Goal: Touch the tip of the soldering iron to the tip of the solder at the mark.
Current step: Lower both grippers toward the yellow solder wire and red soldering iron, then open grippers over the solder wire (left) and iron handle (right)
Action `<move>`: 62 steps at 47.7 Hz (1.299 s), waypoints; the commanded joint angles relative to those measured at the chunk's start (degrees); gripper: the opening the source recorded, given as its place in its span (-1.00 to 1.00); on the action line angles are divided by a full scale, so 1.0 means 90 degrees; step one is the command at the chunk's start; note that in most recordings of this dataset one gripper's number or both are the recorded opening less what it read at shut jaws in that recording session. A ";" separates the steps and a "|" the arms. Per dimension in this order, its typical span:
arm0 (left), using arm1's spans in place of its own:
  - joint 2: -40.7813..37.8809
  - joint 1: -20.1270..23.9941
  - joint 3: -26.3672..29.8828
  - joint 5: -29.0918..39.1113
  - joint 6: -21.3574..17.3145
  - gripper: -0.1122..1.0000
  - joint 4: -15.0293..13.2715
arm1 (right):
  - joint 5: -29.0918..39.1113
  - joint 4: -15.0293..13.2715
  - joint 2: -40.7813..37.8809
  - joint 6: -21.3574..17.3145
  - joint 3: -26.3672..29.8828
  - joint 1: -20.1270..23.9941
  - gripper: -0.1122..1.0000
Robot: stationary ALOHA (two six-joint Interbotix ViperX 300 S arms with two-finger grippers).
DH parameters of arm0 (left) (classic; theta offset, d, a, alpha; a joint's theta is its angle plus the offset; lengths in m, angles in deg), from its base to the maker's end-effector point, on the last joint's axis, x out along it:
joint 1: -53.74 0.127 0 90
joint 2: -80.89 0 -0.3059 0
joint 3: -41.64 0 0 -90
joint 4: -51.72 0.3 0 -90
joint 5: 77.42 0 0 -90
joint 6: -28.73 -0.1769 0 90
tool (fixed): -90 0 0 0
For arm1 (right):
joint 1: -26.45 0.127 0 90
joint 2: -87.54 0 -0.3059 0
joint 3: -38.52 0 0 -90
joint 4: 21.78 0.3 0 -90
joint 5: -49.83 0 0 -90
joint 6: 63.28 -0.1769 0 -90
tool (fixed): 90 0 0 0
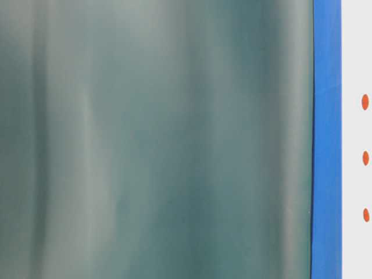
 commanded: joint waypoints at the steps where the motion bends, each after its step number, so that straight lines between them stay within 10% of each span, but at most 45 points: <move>1: -0.0068 -0.0205 0.0098 0.0137 0.0059 -0.80 0.0010 | 0.0000 -0.0020 -0.0117 0.0039 0.0166 0.0137 -0.80; 27: -0.0869 -0.1572 -0.0010 0.0049 0.0098 -0.79 0.0010 | 0.0264 0.0186 -0.0889 -0.0215 0.0195 0.1641 -0.85; 33: -0.1348 -0.1787 -0.0010 -0.0176 0.0137 -0.63 -0.0029 | 0.0117 0.0283 -0.1406 -0.0479 0.0166 0.1826 -0.56; 47: -0.2891 -0.2256 0.0137 -0.0547 0.0713 0.75 -0.0029 | -0.0127 0.0420 -0.2705 -0.0986 0.0195 0.2275 0.83; 62: -0.4775 -0.2422 0.0459 -0.1475 0.0967 0.72 -0.0029 | -0.1514 0.1074 -0.4375 -0.0986 -0.0039 0.2568 0.78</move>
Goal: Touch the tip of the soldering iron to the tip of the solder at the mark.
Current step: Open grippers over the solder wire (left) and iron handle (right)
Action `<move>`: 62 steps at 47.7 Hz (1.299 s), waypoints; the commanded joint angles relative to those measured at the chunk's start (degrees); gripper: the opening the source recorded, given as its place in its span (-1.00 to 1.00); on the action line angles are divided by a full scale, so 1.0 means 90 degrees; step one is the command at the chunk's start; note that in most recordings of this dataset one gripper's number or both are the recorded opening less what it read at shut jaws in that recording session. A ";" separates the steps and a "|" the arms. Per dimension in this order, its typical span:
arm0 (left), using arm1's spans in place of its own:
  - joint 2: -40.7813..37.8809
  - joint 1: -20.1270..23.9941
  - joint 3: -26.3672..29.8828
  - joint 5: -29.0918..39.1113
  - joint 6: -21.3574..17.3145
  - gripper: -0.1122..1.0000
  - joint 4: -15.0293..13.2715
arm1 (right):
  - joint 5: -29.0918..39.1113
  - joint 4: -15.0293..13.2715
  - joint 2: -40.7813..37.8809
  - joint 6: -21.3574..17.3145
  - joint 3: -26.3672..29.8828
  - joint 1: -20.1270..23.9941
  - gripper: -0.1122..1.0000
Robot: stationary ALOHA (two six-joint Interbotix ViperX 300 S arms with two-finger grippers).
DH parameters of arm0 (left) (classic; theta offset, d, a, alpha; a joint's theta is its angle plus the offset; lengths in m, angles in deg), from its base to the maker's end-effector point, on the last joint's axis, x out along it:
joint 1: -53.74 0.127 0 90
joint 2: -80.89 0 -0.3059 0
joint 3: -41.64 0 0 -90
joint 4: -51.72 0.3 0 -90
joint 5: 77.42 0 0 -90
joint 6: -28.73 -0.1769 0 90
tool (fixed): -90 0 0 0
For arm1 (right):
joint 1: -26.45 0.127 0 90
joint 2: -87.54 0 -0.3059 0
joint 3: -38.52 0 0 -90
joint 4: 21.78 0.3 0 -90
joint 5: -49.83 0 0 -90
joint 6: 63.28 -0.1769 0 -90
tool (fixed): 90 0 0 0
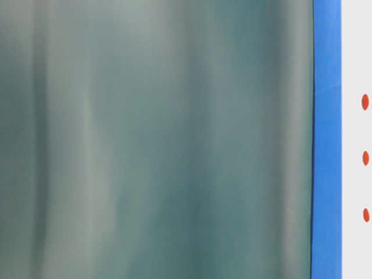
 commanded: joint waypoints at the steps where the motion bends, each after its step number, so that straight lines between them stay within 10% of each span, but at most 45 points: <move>1: -0.0449 -0.0078 0.0156 -0.0273 0.0000 0.72 -0.0010 | -0.0459 0.0205 -0.0498 0.0010 0.0010 0.0088 0.78; 21: -0.2080 -0.0244 0.0527 -0.0879 0.0049 0.69 -0.0029 | -0.1992 0.1025 -0.2441 0.0010 0.0146 0.0684 0.77; 54: -0.2549 -0.0244 0.0898 -0.0850 0.0000 0.33 -0.0039 | -0.2168 0.1035 -0.3213 0.0098 0.0410 0.0674 0.47; 62: -0.2588 -0.0244 0.0918 -0.0713 0.0000 -0.01 -0.0049 | -0.2168 0.1025 -0.3281 0.0156 0.0410 0.0674 0.03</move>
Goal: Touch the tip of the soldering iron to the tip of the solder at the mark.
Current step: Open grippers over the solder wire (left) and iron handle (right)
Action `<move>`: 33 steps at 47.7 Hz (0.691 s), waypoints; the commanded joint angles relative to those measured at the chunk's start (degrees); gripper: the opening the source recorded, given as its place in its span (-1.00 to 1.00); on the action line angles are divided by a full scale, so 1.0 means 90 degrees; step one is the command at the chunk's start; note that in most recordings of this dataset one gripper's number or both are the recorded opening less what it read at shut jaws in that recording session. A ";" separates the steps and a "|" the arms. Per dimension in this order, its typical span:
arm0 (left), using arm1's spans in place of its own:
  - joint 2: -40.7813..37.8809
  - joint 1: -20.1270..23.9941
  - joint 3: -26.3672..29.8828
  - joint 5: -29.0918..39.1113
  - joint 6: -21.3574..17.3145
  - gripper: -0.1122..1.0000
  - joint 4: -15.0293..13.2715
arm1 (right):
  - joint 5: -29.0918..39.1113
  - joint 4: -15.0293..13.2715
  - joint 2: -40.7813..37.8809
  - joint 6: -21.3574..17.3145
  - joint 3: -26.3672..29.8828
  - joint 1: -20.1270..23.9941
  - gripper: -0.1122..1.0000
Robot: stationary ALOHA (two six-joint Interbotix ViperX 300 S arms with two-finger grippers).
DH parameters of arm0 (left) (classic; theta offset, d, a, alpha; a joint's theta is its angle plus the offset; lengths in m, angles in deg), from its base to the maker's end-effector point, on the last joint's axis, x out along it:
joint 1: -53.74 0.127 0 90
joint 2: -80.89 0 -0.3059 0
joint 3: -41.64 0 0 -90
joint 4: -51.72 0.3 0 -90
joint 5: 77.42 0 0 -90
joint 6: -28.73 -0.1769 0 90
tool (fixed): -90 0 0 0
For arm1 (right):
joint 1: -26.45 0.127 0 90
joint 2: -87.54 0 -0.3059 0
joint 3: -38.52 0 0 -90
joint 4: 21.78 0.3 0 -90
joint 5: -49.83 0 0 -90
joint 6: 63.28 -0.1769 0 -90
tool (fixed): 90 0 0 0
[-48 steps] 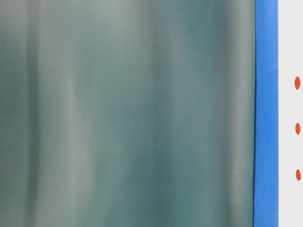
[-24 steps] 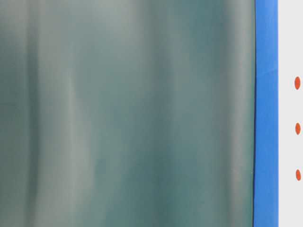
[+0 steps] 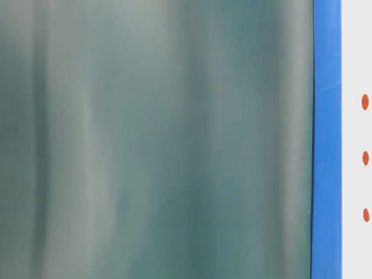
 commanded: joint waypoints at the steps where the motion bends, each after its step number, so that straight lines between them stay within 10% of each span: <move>1: 0.0049 0.0000 0.0088 0.0049 0.0000 -0.11 -0.0020 | -0.0039 0.0010 0.0029 0.0000 0.0039 0.0010 -0.08; 10: 0.0020 0.0049 0.0215 0.0498 0.0010 -0.76 -0.0029 | -0.0039 -0.0088 0.0029 0.0010 0.0039 0.0000 -0.68; 33: 0.0332 -0.0020 0.0273 0.0977 0.0322 -0.76 -0.0029 | 0.0430 -0.0098 0.0332 -0.0020 0.0107 0.0000 -0.68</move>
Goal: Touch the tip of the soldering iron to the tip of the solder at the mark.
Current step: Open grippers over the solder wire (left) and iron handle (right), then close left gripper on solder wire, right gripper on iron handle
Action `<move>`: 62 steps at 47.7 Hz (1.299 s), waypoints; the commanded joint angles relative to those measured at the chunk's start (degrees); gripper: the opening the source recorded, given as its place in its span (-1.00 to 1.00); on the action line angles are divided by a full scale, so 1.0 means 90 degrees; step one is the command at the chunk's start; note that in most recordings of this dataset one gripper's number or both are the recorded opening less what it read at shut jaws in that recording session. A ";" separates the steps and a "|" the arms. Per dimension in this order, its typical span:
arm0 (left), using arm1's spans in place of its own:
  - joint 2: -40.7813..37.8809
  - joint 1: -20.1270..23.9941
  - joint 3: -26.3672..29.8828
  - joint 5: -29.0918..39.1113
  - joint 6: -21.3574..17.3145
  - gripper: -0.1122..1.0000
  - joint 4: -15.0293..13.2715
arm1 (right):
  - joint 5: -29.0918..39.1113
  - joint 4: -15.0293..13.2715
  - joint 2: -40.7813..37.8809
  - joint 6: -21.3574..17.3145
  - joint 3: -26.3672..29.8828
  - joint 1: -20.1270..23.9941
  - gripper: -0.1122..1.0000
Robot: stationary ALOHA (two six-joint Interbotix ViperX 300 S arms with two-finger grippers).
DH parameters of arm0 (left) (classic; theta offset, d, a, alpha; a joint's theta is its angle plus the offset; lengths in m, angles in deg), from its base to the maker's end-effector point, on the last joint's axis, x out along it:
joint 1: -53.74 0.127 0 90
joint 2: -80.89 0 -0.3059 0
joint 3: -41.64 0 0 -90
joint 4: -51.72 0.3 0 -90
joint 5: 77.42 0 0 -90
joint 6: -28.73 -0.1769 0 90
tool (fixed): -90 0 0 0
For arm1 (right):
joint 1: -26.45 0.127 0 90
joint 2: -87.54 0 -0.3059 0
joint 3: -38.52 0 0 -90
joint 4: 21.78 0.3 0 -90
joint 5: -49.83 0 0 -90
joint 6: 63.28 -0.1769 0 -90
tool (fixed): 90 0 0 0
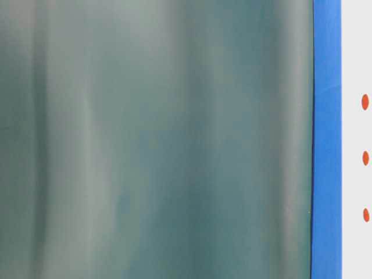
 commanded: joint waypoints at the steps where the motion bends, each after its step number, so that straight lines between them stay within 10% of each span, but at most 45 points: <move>1: 0.0400 -0.0088 0.0059 0.0312 0.0127 -0.76 -0.0020 | 0.0244 0.0029 0.0342 -0.0020 0.0059 0.0010 -0.68; 38: 0.2412 -0.0508 0.1123 0.4199 0.0557 -0.76 0.0020 | 0.5605 -0.0127 0.3418 0.0645 0.1318 -0.0996 -0.68; 62: 0.2490 0.0010 0.1621 0.5137 0.0439 -0.76 0.0059 | 0.6416 -0.0518 0.3652 0.0635 0.1611 -0.1543 -0.68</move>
